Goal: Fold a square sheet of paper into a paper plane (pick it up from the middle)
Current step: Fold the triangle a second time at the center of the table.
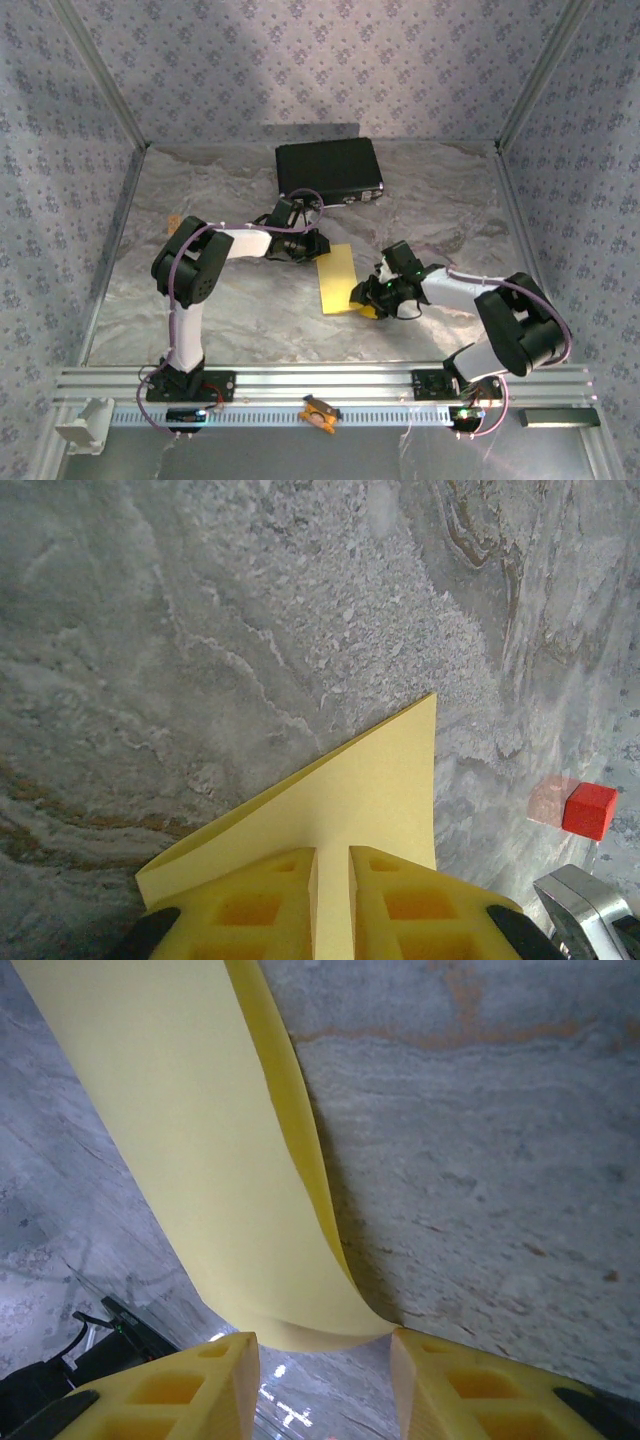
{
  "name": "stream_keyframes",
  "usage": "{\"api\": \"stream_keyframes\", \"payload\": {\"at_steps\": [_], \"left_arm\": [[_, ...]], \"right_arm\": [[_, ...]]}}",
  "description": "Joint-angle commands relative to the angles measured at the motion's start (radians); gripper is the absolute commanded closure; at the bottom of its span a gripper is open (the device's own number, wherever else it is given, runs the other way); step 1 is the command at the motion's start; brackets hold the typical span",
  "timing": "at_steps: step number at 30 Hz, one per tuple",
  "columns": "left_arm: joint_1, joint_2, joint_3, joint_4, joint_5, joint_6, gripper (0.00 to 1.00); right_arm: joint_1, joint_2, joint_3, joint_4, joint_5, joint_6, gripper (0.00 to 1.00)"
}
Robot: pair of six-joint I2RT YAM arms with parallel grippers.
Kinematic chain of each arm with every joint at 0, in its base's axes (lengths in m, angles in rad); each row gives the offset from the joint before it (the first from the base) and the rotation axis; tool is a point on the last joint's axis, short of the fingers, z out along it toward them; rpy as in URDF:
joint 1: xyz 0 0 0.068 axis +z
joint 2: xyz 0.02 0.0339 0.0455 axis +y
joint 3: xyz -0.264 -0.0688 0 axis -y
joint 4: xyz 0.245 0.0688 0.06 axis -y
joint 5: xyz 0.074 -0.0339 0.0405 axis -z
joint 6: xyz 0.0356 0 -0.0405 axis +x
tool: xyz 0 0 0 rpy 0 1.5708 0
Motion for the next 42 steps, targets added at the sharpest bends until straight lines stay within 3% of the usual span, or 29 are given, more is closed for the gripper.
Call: {"api": "stream_keyframes", "payload": {"at_steps": [1, 14, 17, 42], "left_arm": [[-0.001, 0.012, -0.024, -0.073, -0.024, 0.001, 0.84], [0.000, 0.014, -0.017, -0.082, -0.026, 0.005, 0.84], [-0.001, 0.012, -0.018, -0.084, -0.028, 0.009, 0.83], [-0.005, 0.023, -0.015, -0.096, -0.018, 0.013, 0.83]], "right_arm": [[0.002, 0.021, 0.031, 0.087, 0.016, 0.006, 0.59], [0.018, -0.051, 0.026, -0.051, 0.030, -0.008, 0.58], [0.026, -0.076, 0.007, -0.014, 0.014, -0.013, 0.58], [0.052, -0.091, 0.134, -0.187, 0.051, -0.082, 0.58]]}}
